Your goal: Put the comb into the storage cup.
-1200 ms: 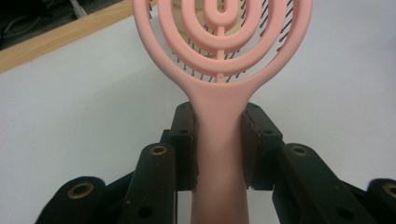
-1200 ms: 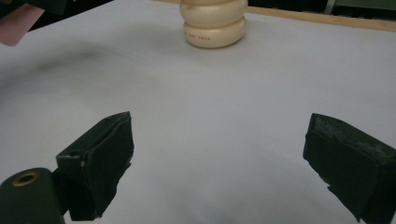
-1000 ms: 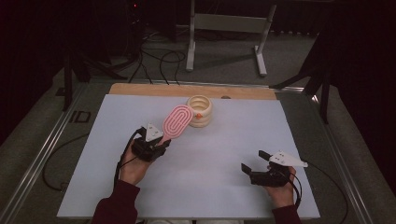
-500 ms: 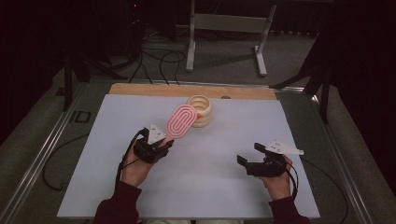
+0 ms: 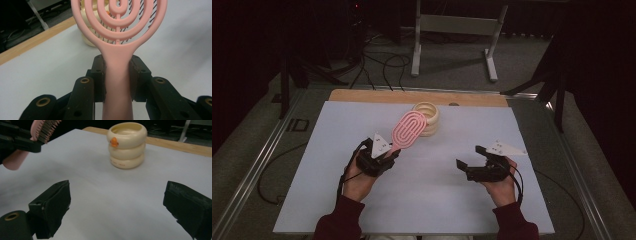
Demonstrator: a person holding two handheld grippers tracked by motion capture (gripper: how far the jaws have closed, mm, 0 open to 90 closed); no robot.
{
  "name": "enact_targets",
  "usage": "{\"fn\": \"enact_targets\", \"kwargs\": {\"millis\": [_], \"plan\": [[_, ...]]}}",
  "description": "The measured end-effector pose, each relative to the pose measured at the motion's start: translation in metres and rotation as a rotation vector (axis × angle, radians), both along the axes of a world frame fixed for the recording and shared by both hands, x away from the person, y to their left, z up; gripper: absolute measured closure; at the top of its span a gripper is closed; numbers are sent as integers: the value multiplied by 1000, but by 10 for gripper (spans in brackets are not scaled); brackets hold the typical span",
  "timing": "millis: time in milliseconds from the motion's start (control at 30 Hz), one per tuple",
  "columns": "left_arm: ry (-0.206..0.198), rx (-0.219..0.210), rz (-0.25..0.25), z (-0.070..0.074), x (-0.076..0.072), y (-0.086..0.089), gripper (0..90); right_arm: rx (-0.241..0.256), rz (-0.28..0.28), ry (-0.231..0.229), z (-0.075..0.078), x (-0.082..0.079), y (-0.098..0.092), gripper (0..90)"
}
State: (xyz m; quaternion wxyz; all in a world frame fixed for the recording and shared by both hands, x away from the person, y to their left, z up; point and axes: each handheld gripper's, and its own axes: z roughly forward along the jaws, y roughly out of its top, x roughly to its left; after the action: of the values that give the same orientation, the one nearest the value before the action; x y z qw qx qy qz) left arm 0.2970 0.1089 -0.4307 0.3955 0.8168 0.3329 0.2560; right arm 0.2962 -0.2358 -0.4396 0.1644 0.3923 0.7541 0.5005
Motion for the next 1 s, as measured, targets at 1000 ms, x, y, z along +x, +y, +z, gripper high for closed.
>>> {"fn": "enact_targets", "kwargs": {"millis": [1000], "plan": [[-62,8,-43,-6,-9,-22,697,138,131,32,36,35,57,75]]}}
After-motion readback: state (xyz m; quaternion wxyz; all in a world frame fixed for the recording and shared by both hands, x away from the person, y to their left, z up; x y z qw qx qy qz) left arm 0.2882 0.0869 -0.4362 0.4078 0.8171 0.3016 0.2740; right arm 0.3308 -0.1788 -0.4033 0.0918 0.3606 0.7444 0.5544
